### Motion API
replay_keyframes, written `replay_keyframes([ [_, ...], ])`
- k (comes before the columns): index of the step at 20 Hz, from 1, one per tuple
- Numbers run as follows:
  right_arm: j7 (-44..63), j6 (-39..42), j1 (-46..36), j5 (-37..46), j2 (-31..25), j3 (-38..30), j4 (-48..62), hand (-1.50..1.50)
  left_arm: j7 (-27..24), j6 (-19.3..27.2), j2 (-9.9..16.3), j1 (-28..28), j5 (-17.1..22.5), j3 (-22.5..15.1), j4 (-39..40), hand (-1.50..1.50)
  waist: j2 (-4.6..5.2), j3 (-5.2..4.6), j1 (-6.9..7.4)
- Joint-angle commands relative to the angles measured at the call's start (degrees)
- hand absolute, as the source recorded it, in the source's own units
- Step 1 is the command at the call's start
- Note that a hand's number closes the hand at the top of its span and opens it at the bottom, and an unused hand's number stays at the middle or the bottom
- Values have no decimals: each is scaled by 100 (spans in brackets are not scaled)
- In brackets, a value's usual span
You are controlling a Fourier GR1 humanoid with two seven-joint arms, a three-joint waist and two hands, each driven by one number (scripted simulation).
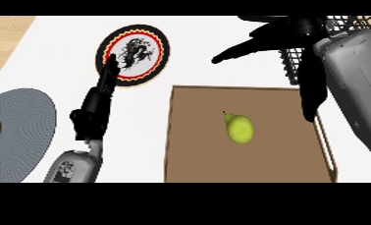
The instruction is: Pick the pear from the tray and place it in the tiered basket
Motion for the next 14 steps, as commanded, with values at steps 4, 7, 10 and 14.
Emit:
replay_keyframes([
  [4,-841,930,212,804,-115,-9,-535,-150,117,42,-93,91,-95,-111,-184,0,8,9,40],
  [7,-1011,894,54,869,-42,82,-491,-150,106,-84,-107,76,-55,-163,-115,0,20,5,60],
  [10,-1243,793,183,1089,91,287,-901,-150,-58,11,-123,147,-128,-127,-81,0,30,7,81],
  [14,-1751,505,611,1718,-26,349,-1411,-150,-142,-114,-32,310,-37,-58,-191,0,29,11,93],
])
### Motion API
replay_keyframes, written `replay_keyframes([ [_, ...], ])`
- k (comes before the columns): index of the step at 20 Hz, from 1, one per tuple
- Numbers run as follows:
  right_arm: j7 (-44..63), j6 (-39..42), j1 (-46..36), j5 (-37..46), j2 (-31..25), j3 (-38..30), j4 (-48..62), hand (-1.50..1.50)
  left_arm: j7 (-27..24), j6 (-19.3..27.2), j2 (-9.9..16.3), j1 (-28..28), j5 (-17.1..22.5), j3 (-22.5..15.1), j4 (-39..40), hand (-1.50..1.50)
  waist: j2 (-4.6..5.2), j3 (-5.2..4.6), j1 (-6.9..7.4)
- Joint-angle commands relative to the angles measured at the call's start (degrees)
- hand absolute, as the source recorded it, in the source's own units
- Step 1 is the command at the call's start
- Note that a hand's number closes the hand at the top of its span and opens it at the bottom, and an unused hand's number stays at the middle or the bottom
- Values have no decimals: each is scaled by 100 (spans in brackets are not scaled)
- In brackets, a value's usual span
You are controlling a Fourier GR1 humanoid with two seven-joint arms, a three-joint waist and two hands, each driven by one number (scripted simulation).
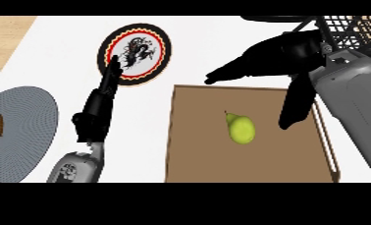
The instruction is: Pick the pear from the tray and place it in the tiered basket
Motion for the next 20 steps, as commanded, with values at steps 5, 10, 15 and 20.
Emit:
replay_keyframes([
  [5,-1479,-157,243,1536,32,460,-51,-150,-219,-183,96,91,162,232,60,0,-9,-7,-1],
  [10,-2442,-590,205,2019,-420,818,533,-150,22,-106,5,-46,-11,99,56,0,5,-4,31],
  [15,-3245,-1139,312,2507,-605,1482,1173,-150,124,-70,13,87,-74,71,-160,0,-9,-7,40],
  [20,-4053,-1428,-191,2687,-534,1770,1784,-150,58,-70,-98,-359,-63,202,296,0,-10,-14,-22],
])
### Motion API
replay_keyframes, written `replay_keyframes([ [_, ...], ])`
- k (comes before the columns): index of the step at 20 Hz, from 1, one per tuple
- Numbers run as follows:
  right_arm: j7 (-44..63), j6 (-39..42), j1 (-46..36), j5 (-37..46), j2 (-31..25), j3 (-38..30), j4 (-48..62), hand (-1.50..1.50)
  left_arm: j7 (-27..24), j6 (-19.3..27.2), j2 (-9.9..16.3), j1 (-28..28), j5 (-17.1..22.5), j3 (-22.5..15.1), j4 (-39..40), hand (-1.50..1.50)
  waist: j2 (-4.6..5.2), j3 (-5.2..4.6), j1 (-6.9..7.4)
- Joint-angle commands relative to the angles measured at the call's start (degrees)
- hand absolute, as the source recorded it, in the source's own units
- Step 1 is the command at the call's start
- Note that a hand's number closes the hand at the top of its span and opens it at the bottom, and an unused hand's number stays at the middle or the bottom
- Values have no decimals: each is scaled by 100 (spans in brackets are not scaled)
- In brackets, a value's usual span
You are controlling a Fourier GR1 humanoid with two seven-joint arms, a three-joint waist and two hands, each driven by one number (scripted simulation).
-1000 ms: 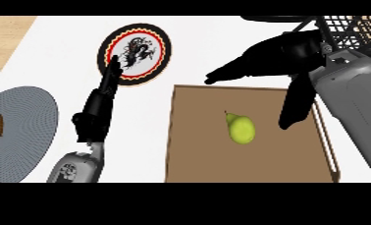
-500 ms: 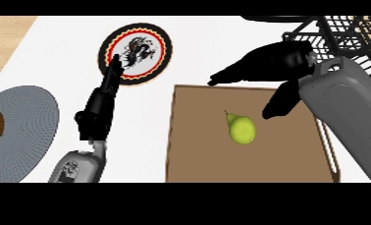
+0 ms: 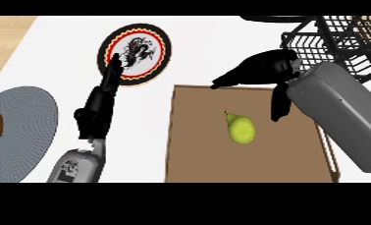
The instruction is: Pick the pear from the tray and place it in the tiered basket
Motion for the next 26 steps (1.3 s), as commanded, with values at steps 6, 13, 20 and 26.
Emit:
replay_keyframes([
  [6,-1605,-606,-190,573,382,715,1244,-150,41,-11,-49,163,-74,-50,-158,0,-22,-6,-15],
  [13,-1710,-577,-271,552,465,978,1431,-150,141,140,-145,57,-217,-7,-132,0,-56,-9,-115],
  [20,-1890,-811,-374,728,696,1228,1821,-150,87,2,-76,152,-166,83,-161,0,-61,-10,-128],
  [26,-2063,-1065,-271,825,751,1308,2152,-150,-72,-23,-219,130,-169,44,6,0,-49,-9,-121],
])
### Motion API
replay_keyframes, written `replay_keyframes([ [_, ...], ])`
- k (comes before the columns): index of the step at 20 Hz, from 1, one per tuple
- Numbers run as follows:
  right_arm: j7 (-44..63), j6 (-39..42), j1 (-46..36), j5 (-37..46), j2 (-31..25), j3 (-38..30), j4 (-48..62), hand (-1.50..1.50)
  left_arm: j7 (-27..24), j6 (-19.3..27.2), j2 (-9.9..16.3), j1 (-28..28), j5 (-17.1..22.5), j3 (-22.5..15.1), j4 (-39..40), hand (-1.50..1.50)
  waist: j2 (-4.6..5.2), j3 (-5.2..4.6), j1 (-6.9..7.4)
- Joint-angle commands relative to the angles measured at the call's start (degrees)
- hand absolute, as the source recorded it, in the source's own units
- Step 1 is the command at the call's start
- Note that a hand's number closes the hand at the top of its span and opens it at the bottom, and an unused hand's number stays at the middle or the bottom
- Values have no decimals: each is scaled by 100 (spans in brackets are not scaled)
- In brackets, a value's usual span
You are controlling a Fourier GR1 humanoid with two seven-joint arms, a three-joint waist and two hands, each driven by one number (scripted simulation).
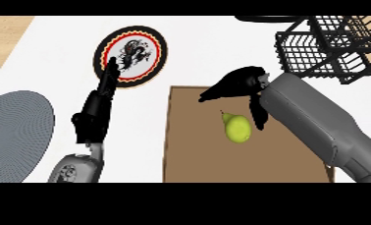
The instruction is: Pick the pear from the tray and place it in the tiered basket
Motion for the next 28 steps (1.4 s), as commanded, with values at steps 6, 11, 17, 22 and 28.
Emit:
replay_keyframes([
  [6,-681,480,-7,164,20,-46,281,-150,-256,116,-228,-161,-126,29,405,0,-3,-1,-48],
  [11,-613,519,143,78,89,-40,239,-150,-100,-23,-86,406,-149,-98,-185,0,-22,0,-23],
  [17,-442,494,389,65,230,-155,100,-150,-77,-148,-6,14,-14,195,-3,0,-17,-1,-51],
  [22,-270,-115,801,254,459,-429,184,150,-66,-224,-1,304,-23,150,-310,0,-22,0,-53],
  [28,-920,-1110,933,825,361,-409,-89,150,116,-131,-130,-51,-148,165,-45,0,-15,1,-57],
])
